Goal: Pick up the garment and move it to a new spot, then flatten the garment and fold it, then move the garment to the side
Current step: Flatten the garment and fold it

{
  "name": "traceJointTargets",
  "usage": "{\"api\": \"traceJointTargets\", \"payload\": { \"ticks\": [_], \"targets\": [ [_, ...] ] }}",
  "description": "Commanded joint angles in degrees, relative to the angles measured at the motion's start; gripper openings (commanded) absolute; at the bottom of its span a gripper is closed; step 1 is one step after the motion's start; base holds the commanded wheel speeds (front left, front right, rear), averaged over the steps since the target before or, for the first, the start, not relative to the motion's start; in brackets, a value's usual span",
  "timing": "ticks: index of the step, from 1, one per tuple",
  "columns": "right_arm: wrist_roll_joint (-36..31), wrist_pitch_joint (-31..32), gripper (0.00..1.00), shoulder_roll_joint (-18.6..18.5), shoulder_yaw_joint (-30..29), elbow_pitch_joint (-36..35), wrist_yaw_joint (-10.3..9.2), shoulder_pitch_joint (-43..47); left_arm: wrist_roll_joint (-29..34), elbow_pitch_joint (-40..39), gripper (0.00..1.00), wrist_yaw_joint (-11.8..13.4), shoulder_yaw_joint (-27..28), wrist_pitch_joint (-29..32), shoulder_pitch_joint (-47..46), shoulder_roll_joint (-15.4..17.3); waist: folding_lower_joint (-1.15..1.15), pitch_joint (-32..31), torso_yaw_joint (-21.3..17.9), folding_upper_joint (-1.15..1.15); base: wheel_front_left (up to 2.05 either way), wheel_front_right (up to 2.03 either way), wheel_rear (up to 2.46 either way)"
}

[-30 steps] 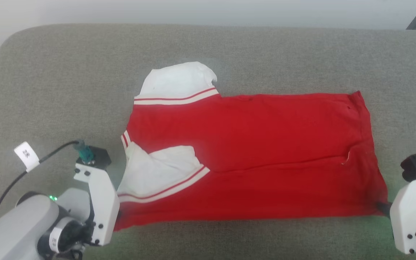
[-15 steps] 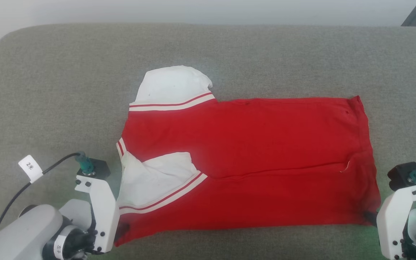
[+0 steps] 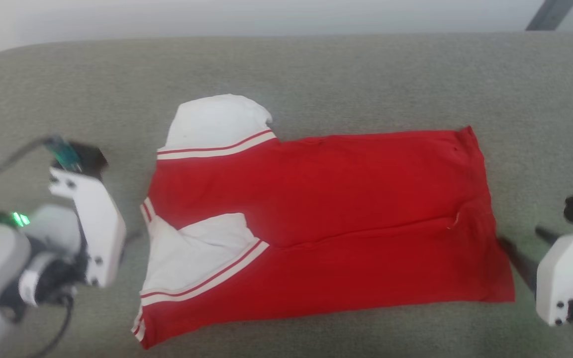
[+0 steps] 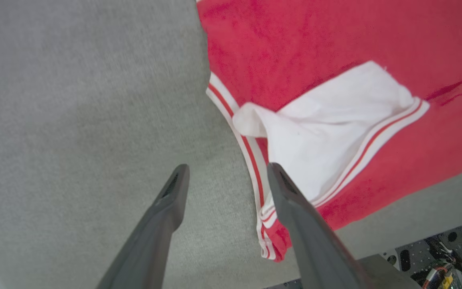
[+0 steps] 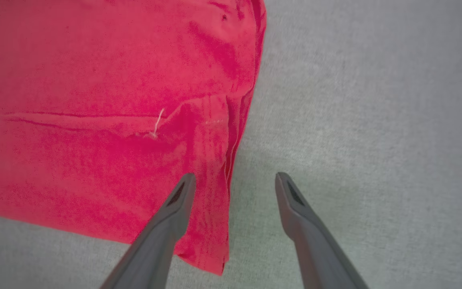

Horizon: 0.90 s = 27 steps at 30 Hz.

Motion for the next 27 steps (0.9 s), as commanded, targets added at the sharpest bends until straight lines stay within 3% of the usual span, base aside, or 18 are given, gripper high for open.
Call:
{"api": "traceJointTargets", "payload": {
  "ticks": [1, 17, 21, 27],
  "targets": [
    [-0.8, -2.4, 1.00, 0.7, -0.3, -0.9, -0.09, -1.2, 0.9, 1.0, 1.00, -0.7, 0.9, -0.8, -1.9, -0.1, 0.00, 0.6, -1.0, 0.00, 0.00, 0.00, 0.00],
    [-10.5, -38.3, 1.00, 9.4, 2.6, -2.4, -0.08, -13.3, 6.7, 20.6, 1.00, -10.9, 1.8, -3.4, -21.4, -5.8, 0.00, 8.7, -10.6, 0.00, 0.00, 0.00, 0.00],
    [-11.9, -43.5, 1.00, 11.5, 3.3, -0.8, -0.10, -14.3, 8.5, 25.5, 1.00, -12.7, 1.5, -3.5, -26.1, -7.3, 0.00, 11.0, -12.5, 0.00, 0.00, 0.00, 0.00],
    [-12.3, -45.9, 1.00, 12.4, 5.0, 1.6, -0.10, -15.4, 8.8, 32.1, 1.00, -14.7, 1.1, -1.9, -31.0, -8.7, 0.00, 13.8, -14.7, 0.00, 0.00, 0.00, 0.00]
  ]
}}
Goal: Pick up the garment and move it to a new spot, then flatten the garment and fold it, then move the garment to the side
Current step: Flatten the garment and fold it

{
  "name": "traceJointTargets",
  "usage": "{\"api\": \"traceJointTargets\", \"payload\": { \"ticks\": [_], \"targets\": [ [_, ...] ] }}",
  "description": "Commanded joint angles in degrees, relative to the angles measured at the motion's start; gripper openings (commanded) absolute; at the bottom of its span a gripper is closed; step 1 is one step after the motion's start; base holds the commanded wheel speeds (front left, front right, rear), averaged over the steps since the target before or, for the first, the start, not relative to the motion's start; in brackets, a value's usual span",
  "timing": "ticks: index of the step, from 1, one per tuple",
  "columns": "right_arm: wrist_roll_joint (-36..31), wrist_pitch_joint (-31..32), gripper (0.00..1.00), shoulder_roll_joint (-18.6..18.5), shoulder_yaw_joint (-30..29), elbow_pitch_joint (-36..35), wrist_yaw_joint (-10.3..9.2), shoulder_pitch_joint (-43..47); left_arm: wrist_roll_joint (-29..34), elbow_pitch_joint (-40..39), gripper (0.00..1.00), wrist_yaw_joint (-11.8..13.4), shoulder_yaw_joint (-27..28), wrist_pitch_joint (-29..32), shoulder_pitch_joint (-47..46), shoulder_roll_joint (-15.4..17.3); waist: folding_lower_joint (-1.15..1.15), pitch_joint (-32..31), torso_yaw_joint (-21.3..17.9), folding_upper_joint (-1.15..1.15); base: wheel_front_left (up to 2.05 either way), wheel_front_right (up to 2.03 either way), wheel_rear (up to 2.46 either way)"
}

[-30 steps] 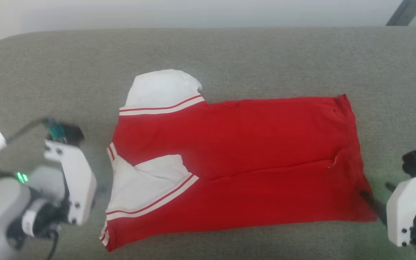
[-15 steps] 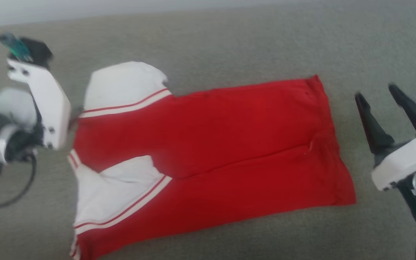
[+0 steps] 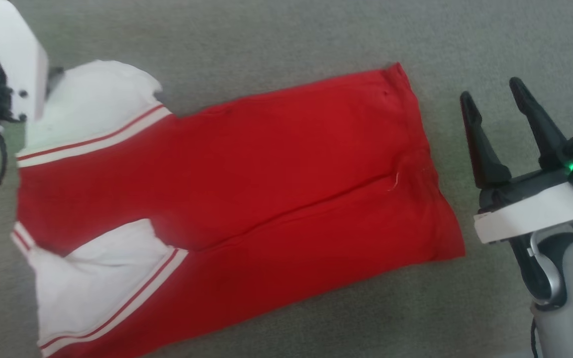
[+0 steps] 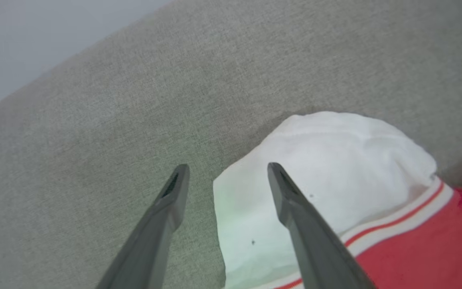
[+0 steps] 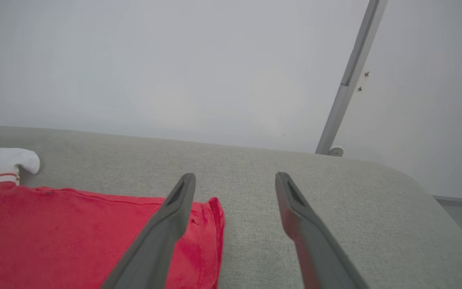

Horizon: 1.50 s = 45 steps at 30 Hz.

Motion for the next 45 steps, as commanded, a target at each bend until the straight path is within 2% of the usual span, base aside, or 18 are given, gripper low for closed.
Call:
{"api": "traceJointTargets", "payload": {
  "ticks": [1, 7, 12, 13, 14, 15, 17, 21, 27, 33, 38, 45],
  "targets": [
    [-0.2, -0.8, 1.00, 0.3, 0.3, 0.5, -0.10, -1.1, -0.2, 2.1, 1.00, -0.4, 0.0, 0.9, -1.6, -0.6, 0.00, 1.8, -1.7, 0.00, 0.00, 0.00, 0.00],
    [0.0, -1.5, 1.00, 0.5, 0.5, 1.4, -0.10, -1.8, -1.2, 7.0, 1.00, -1.1, -0.4, 3.6, -3.1, -1.4, 0.00, 3.3, -2.8, 0.00, 0.00, 0.00, 0.00],
    [0.7, -0.9, 1.00, 0.6, 0.4, 2.3, -0.10, -1.9, -2.4, 11.1, 1.00, 0.0, -1.2, 7.1, -2.1, -3.1, 0.00, 4.0, -3.2, 0.00, 0.00, 0.00, 0.00],
    [0.6, -0.8, 1.00, 0.5, 0.5, 2.3, -0.10, -2.0, -2.7, 11.8, 0.72, 0.2, -1.5, 8.3, -1.7, -3.4, 0.00, 4.1, -3.2, 0.00, 0.00, 0.00, 0.00],
    [0.7, -0.7, 1.00, 0.4, 0.4, 2.3, -0.10, -2.2, -3.2, 12.3, 0.40, 0.5, -1.7, 9.5, -1.4, -3.7, 0.00, 4.1, -3.2, 0.00, 0.00, 0.00, 0.00],
    [0.9, -0.4, 1.00, 0.5, 0.3, 2.4, -0.10, -2.2, -3.7, 12.7, 0.00, 0.8, -1.9, 10.6, -1.0, -4.1, 0.00, 4.2, -3.1, 0.00, 0.00, 0.00, 0.00],
    [1.6, 0.9, 1.00, 0.5, 0.4, 2.3, -0.10, -2.6, -5.0, 13.6, 0.00, 2.0, -2.3, 13.7, -0.1, -5.2, 0.00, 4.2, -2.8, 0.00, 0.00, 0.00, 0.00],
    [2.5, 3.7, 1.00, 0.1, 1.2, 2.9, -0.09, -4.3, -5.3, 13.0, 0.00, 2.8, -1.5, 13.1, -0.7, -5.8, 0.00, 4.4, -2.4, 0.00, 0.00, 0.00, 0.00],
    [5.2, 12.6, 1.00, -1.2, 4.1, 6.3, -0.09, -9.3, -4.7, 12.2, 0.00, 1.9, -1.4, 11.1, -2.5, -6.6, 0.00, 4.6, -1.6, 0.00, 0.00, 0.00, 0.00],
    [6.8, 22.6, 1.00, -4.0, 9.3, 13.8, -0.09, -17.3, -4.3, 12.7, 0.00, 0.8, -1.5, 9.4, -4.1, -7.9, 0.00, 4.8, -0.4, 0.00, 0.00, 0.00, 0.00],
    [8.7, 29.6, 1.00, -4.6, 12.6, 21.3, -0.10, -23.8, -4.1, 13.2, 0.00, 0.2, -1.6, 8.5, -5.0, -8.9, 0.00, 4.9, 0.5, 0.00, 0.00, 0.00, 0.00],
    [12.1, 34.8, 1.00, -4.7, 16.9, 29.3, -0.10, -30.5, -3.7, 13.8, 0.00, -0.7, -1.8, 7.2, -5.9, -9.9, 0.00, 5.2, 1.4, 0.00, 0.00, 0.00, 0.00]
  ]
}}
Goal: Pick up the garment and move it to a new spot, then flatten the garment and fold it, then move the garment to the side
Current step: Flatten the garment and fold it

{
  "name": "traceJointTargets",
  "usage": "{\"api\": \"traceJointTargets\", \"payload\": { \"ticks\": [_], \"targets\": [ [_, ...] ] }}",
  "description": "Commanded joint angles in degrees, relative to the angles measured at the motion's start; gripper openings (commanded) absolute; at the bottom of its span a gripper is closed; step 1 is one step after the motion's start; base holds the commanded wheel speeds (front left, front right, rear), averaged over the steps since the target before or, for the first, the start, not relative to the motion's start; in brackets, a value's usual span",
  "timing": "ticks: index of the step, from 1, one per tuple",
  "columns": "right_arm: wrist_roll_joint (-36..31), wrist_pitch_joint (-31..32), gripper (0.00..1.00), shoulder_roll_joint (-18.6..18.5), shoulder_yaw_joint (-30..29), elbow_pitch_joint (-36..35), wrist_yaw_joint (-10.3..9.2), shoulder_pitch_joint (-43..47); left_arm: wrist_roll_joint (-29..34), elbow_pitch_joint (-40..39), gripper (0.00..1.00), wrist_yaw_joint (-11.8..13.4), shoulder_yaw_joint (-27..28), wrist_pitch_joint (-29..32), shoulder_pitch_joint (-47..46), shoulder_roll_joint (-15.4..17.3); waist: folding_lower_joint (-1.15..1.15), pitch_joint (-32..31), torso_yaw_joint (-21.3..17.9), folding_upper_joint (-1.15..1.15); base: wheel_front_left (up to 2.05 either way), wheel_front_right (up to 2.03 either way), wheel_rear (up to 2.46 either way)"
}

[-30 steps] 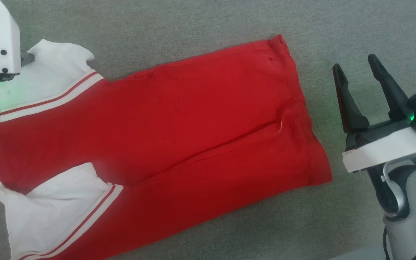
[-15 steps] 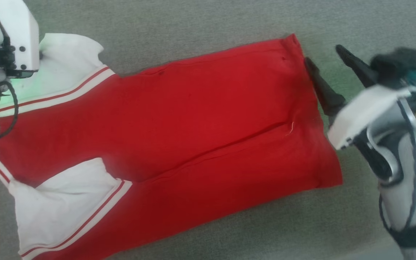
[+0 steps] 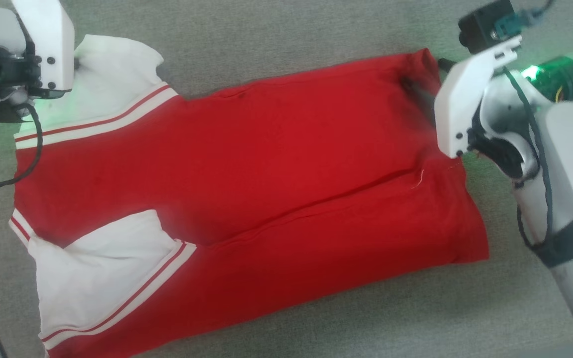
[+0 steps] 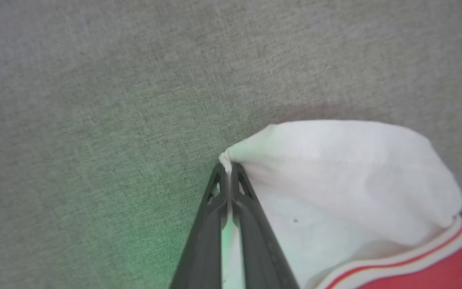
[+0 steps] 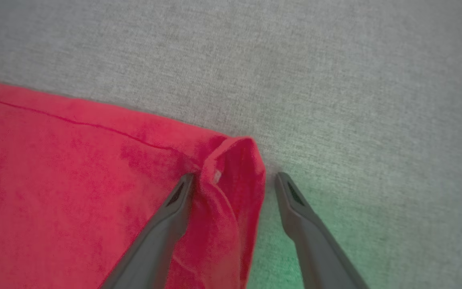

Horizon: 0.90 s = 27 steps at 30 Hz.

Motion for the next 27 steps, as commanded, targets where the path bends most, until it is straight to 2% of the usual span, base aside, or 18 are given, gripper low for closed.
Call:
{"api": "traceJointTargets", "payload": {
  "ticks": [1, 2, 3, 4, 11, 19, 23, 27],
  "targets": [
    [0.3, 0.4, 1.00, 0.1, 0.7, 0.6, -0.09, -0.3, 1.0, 0.8, 0.00, -0.3, -0.8, -0.4, 1.3, -1.0, 0.00, 0.1, 0.1, 0.00, 0.00, 0.00, 0.00],
    [0.9, 0.9, 1.00, 0.0, 1.4, 1.9, -0.09, -1.1, 1.0, 0.9, 0.00, -0.4, -0.8, -0.8, 1.1, -1.2, 0.00, 0.1, 0.3, 0.00, 0.00, 0.00, 0.00],
    [1.5, 1.4, 0.47, -0.1, 2.2, 3.0, -0.09, -1.7, 0.9, 1.1, 0.00, -0.7, -0.8, -1.3, 1.0, -1.4, 0.00, 0.1, 0.5, 0.00, 0.00, 0.00, 0.00],
    [1.8, 2.0, 0.00, -0.4, 3.5, 3.9, -0.08, -2.4, 0.9, 1.2, 0.00, -0.9, -0.8, -1.8, 0.9, -1.6, 0.00, 0.0, 0.7, 0.00, 0.00, 0.00, 0.00],
    [4.2, 0.6, 0.00, -3.5, 6.1, 6.7, -0.11, -4.7, 1.0, 1.7, 0.00, -2.7, -0.4, -5.1, -0.8, -2.7, 0.00, -1.8, 2.9, 0.00, 0.00, 0.00, 0.00],
    [5.2, -1.5, 0.00, -7.0, 7.0, 4.9, -0.10, -2.4, 0.8, -0.4, 0.00, -3.9, -0.7, -5.7, -1.0, -3.3, 0.00, -6.0, 6.4, 0.00, 0.00, 0.00, 0.00],
    [5.7, -1.5, 0.00, -9.2, 6.4, 3.3, -0.10, 0.1, 0.5, -3.6, 0.00, -3.1, -1.4, -4.5, 0.6, -3.2, 0.00, -8.3, 8.4, 0.00, 0.00, 0.00, 0.00],
    [5.7, -0.5, 0.00, -10.9, 5.5, 1.0, -0.10, 3.1, 0.3, -8.5, 0.00, -1.3, -2.3, -2.5, 2.8, -2.4, 0.00, -10.5, 10.2, 0.00, 0.00, 0.00, 0.00]
  ]
}}
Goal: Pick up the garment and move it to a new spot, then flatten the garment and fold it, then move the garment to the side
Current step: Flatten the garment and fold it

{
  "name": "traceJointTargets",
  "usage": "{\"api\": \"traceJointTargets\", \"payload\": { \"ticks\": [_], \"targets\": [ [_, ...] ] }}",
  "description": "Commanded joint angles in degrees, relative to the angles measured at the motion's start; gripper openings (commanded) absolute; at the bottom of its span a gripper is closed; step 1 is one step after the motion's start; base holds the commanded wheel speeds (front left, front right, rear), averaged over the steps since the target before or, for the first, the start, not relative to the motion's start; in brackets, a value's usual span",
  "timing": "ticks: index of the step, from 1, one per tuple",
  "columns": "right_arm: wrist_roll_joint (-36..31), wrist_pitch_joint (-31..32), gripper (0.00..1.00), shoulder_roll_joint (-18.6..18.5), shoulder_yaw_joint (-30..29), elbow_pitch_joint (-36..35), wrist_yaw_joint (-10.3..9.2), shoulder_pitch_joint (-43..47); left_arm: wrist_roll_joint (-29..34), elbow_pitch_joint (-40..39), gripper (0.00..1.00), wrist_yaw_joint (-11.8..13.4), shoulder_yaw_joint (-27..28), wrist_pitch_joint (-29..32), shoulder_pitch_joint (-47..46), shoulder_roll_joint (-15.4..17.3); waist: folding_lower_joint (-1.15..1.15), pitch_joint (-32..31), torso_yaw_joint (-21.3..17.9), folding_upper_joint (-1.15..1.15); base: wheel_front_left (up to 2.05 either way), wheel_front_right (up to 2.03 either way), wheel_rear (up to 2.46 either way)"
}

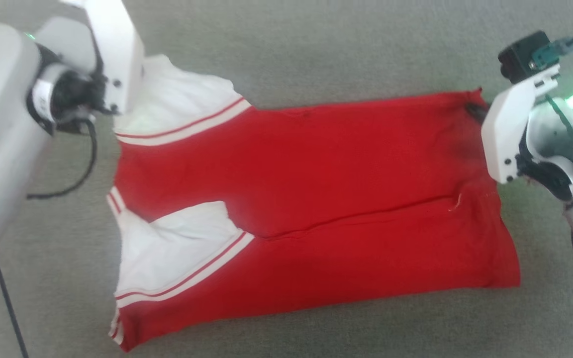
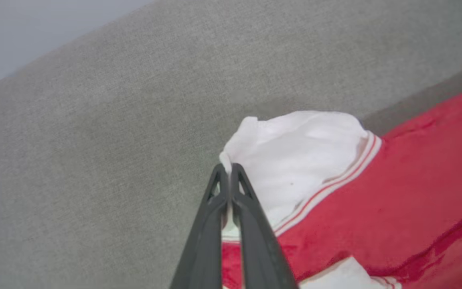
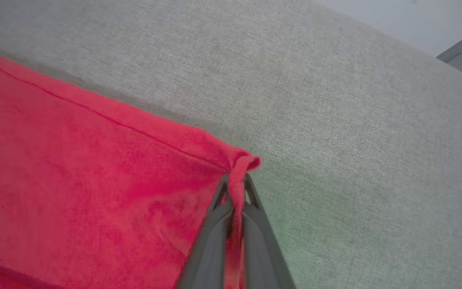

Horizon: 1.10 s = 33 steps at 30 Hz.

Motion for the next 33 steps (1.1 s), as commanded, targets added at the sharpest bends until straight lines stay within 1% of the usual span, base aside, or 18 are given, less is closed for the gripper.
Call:
{"api": "traceJointTargets", "payload": {
  "ticks": [1, 7, 13, 17, 18, 21, 24, 30, 31, 32, 33],
  "targets": [
    [0.2, 0.8, 0.00, -0.6, -0.7, -1.3, -0.11, 1.9, -0.3, -2.6, 0.00, 1.0, -0.5, 0.9, 1.6, 0.8, 0.00, -2.2, 2.0, 0.00, 0.00, 0.00, 0.00],
    [0.1, 4.2, 0.00, -2.5, -4.0, -6.5, -0.11, 8.1, -1.1, -13.5, 0.00, 5.0, -1.1, 3.6, 7.3, 3.9, 0.00, -5.0, 4.1, 0.00, 0.00, 0.00, 0.00],
    [0.0, 8.8, 0.00, -4.3, -7.7, -13.3, -0.11, 16.0, -3.0, -25.0, 0.00, 9.8, -1.5, 6.0, 14.9, 8.3, 0.00, -6.5, 5.4, 0.00, 0.00, 0.00, 0.00],
    [-0.3, 11.8, 0.00, -5.2, -10.5, -16.9, -0.11, 21.6, -4.2, -30.8, 0.00, 12.7, -1.9, 6.6, 20.1, 10.9, 0.00, -7.1, 5.9, 0.00, 0.00, 0.00, 0.00],
    [-0.3, 11.8, 0.00, -5.2, -10.5, -16.9, -0.11, 21.6, -4.2, -30.8, 0.00, 12.7, -1.9, 6.6, 20.1, 10.9, 0.00, -7.1, 5.9, 0.00, 0.00, 0.00, 0.00],
    [-0.2, 13.3, 0.00, -5.1, -11.9, -18.8, -0.11, 25.3, -4.9, -33.3, 0.00, 14.1, -2.3, 6.5, 23.6, 12.0, 0.00, -7.6, 6.0, 0.00, 0.00, 0.00, 0.00],
    [-0.7, 14.3, 0.00, -4.5, -13.0, -19.6, -0.11, 28.1, -6.1, -34.0, 0.00, 14.8, -2.8, 5.8, 26.9, 12.2, 0.00, -8.0, 6.0, 0.00, 0.00, 0.00, 0.00],
    [-2.3, 13.8, 0.00, -2.3, -13.1, -18.3, -0.11, 30.2, -7.9, -30.6, 0.00, 13.8, -3.6, 3.1, 31.6, 10.7, 0.00, -9.0, 5.5, 0.00, 0.00, 0.00, 0.00],
    [-2.5, 13.7, 0.04, -2.1, -13.0, -17.9, -0.11, 30.1, -8.1, -29.7, 0.00, 13.5, -3.5, 2.4, 32.0, 10.3, 0.00, -9.2, 5.5, 0.00, 0.00, 0.00, 0.00],
    [-2.9, 13.5, 0.23, -1.8, -12.9, -17.5, -0.11, 29.9, -8.2, -28.7, 0.00, 13.1, -3.4, 1.6, 32.3, 9.8, 0.00, -9.4, 5.4, 0.00, 0.00, 0.00, 0.00],
    [-3.1, 13.3, 0.83, -1.4, -12.7, -17.4, -0.11, 29.8, -8.2, -27.8, 0.08, 12.9, -3.3, 1.1, 32.7, 9.4, 0.00, -9.6, 5.4, 0.00, 0.00, 0.00, 0.00]
  ]
}}
